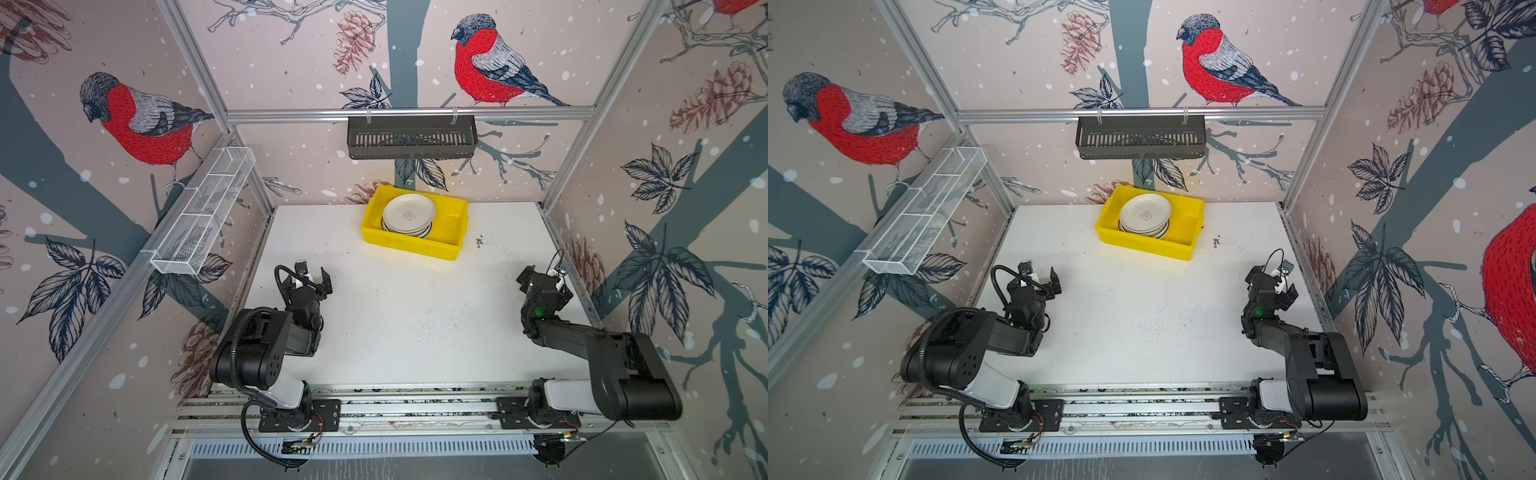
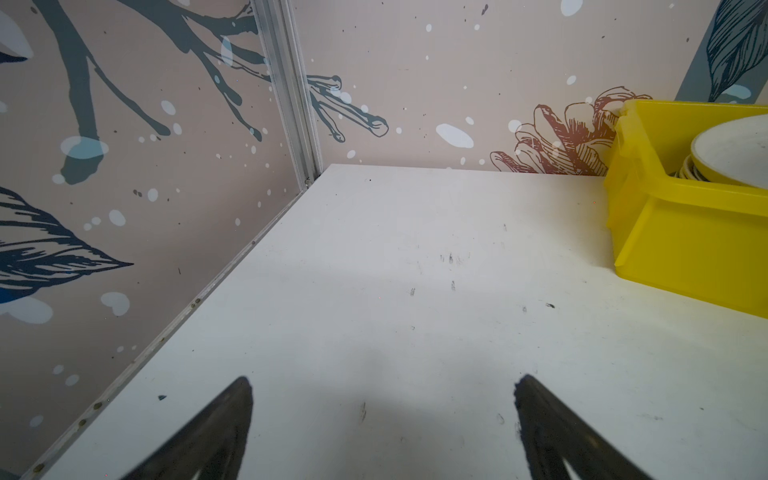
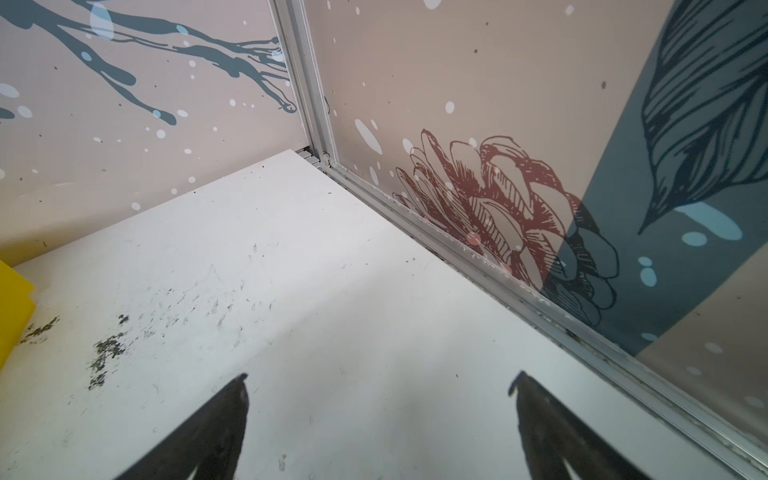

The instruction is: Place the plates into the plastic bin on the countertop

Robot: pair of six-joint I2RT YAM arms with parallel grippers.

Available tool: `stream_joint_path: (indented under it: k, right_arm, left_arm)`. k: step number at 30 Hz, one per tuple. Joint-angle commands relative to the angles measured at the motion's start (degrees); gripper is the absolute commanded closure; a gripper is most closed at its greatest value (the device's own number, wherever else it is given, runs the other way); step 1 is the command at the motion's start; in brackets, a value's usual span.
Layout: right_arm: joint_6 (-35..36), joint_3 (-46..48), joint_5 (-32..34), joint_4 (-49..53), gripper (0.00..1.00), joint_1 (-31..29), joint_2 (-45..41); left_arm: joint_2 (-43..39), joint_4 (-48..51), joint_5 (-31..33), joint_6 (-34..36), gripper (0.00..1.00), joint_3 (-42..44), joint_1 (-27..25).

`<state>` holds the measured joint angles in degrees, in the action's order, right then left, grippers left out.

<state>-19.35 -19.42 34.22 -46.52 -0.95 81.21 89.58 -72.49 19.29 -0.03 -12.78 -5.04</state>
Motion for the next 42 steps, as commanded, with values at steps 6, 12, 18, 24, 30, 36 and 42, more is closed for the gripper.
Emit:
stream_joint_path:
  k: [6,12,18,24,30,36,42]
  right_arm:
    - [6.3,-9.8,8.1,2.4,0.01,-5.4,9.3]
    - [7.3,-7.4,2.9,-0.6,0.01,-4.1,7.6]
    - [8.6,-8.5,3.8,0.0,0.01,-5.1,8.7]
    - [8.8,-8.1,6.3,-1.1,0.01,-6.1,8.9]
    - [7.4,-0.1,-1.0,-9.7,0.01,-3.0,3.3]
    - [11.1,2.6,-8.7,-15.0,0.01,-3.0,3.2]
    - [11.9,7.1,-13.1,-24.3,0.01,-2.1,4.9]
  left_arm:
    - [0.1,-4.7,-0.6,0.0,0.03,0.1,0.1]
    - [0.0,-4.7,-0.6,0.0,0.03,0.1,0.1]
    - [0.0,-4.6,-0.6,0.0,0.03,0.1,0.2]
    - [0.1,-4.7,-0.6,0.0,0.03,0.1,0.1]
    - [0.1,-4.7,-0.6,0.0,0.03,0.1,0.1]
    - [0.0,-4.6,-0.6,0.0,0.03,0.1,0.1]
    - [0.0,-4.6,-0.6,0.0,0.03,0.1,0.1]
